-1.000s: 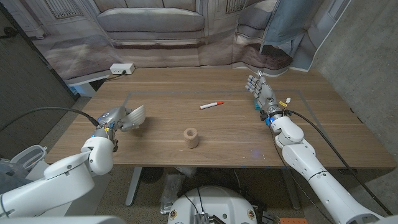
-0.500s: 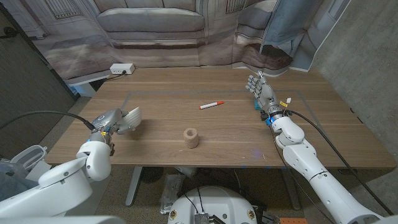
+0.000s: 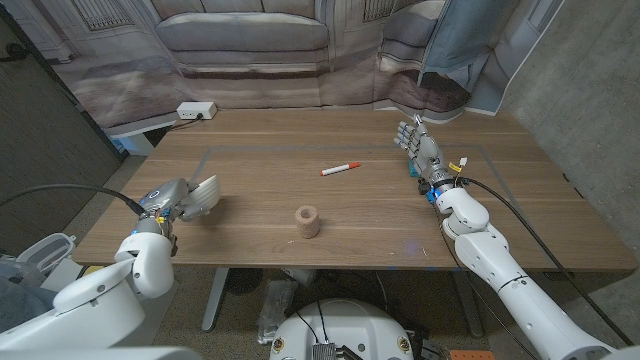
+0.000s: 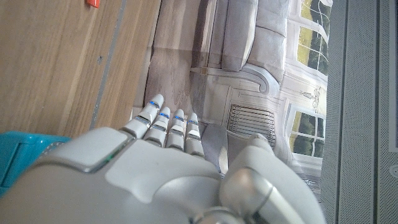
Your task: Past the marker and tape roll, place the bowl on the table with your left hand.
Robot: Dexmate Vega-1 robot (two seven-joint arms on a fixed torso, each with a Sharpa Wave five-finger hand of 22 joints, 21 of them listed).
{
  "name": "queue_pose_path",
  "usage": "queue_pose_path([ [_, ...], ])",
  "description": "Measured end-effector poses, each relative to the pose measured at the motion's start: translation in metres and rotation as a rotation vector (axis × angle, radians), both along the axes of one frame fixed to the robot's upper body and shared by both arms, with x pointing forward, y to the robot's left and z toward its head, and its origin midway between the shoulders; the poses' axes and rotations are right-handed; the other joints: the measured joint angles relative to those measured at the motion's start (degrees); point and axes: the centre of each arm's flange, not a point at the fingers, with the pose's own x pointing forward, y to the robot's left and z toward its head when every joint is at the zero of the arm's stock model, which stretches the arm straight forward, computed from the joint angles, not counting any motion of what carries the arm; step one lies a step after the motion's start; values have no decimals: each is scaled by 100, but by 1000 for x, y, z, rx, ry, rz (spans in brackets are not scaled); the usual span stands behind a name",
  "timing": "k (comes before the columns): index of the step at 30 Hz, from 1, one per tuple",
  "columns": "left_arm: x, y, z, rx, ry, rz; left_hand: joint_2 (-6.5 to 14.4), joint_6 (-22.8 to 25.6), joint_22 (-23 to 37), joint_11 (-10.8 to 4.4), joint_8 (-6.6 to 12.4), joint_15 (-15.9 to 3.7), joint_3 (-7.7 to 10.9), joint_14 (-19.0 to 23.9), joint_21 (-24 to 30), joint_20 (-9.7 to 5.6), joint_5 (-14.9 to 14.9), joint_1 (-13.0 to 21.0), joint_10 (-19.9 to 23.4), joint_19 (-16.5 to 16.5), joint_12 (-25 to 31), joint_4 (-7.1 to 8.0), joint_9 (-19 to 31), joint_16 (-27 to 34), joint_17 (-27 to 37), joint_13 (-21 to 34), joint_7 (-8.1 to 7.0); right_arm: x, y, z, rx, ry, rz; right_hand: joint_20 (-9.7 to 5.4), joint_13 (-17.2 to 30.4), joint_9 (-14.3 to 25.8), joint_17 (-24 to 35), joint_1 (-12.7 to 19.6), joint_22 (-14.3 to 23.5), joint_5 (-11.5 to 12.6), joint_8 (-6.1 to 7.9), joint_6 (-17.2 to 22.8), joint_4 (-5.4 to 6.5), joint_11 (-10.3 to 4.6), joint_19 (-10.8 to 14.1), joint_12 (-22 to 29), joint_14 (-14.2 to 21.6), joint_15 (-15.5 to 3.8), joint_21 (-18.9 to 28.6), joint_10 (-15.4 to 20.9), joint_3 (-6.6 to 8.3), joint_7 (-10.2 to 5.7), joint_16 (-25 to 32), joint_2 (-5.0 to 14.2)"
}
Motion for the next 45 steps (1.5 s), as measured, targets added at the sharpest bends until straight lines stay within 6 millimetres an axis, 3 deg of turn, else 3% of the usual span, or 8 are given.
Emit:
queue_pose_path([
  [45, 11, -8, -24, -22, 99, 9, -3, 0, -25, -16, 22, 8, 24, 9, 82, 21, 0, 3, 19, -62, -62, -23, 0, -19, 113, 3, 0, 1, -1, -1, -5, 13, -1, 32, 0, 0, 0, -31, 31, 0, 0, 1, 1, 0, 31, 0, 0, 0, -49, 0, 1, 1, 0, 31],
])
